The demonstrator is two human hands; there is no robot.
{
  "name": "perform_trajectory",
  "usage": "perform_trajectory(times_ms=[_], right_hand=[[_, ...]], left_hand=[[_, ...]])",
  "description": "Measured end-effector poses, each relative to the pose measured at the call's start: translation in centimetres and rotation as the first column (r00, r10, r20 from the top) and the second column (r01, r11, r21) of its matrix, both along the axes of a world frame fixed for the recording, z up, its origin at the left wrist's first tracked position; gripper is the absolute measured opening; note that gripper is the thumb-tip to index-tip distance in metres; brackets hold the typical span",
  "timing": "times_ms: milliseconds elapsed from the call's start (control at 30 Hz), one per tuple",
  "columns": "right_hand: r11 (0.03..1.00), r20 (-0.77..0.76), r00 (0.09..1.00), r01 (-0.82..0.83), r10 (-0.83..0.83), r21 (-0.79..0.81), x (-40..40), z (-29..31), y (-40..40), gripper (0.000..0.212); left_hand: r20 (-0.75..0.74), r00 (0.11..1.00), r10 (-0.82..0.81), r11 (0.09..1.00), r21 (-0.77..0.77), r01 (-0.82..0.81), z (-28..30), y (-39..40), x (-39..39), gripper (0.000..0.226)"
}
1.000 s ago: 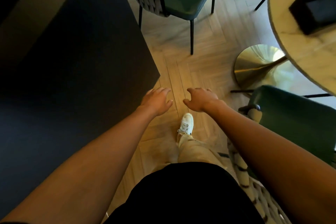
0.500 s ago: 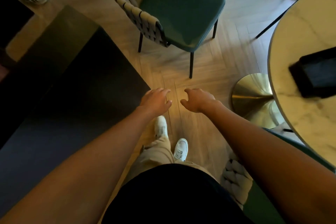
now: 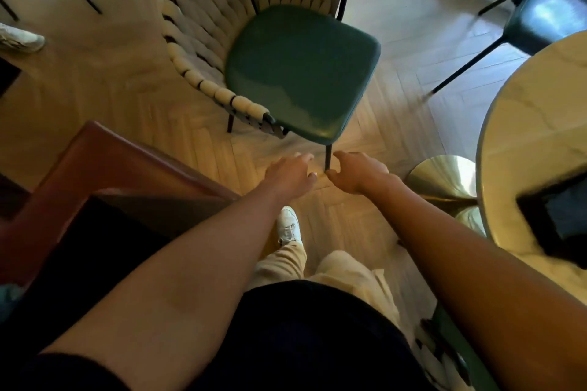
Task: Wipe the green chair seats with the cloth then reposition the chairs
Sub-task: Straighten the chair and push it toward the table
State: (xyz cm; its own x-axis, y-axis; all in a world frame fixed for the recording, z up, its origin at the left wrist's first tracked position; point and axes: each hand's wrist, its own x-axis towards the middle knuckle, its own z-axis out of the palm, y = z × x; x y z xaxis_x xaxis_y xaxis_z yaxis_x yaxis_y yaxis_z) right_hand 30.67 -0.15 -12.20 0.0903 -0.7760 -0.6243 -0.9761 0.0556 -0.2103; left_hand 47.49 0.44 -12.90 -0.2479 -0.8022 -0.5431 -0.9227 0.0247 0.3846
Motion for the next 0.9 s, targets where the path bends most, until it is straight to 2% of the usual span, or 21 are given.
perform_trajectory(times_ms=[167, 300, 533, 700, 900], right_hand=[[0.998, 0.023, 0.998, 0.059, -0.058, -0.014, -0.1, 0.4, -4.8, 0.045], [0.998, 0.01, 0.998, 0.067, -0.067, 0.003, -0.7, 0.3, -8.6, 0.047], [0.997, 0.017, 1.0, -0.023, 0.021, 0.071, -1.0, -0.1, -16.4, 0.045], [0.994, 0.035, 0.994, -0.106, 0.105, 0.039, -1.1, 0.5, -22.4, 0.036], [0.989, 0.049, 0.991, -0.13, 0.127, 0.069, -0.2, 0.3, -27.2, 0.046]], left_hand=[[0.015, 0.998, -0.059, 0.998, -0.013, 0.059, 0.6, -6.2, -0.5, 0.053], [0.039, 0.999, -0.031, 0.999, 0.035, 0.03, 0.2, -9.9, -0.3, 0.053], [0.034, 0.999, 0.026, 0.999, 0.023, -0.027, 0.4, -16.0, 1.5, 0.052], [0.064, 0.997, 0.046, 0.999, 0.023, -0.048, 0.5, -20.1, 2.5, 0.053], [0.062, 0.996, 0.068, 0.997, 0.023, -0.069, 0.6, -23.7, 3.4, 0.053]])
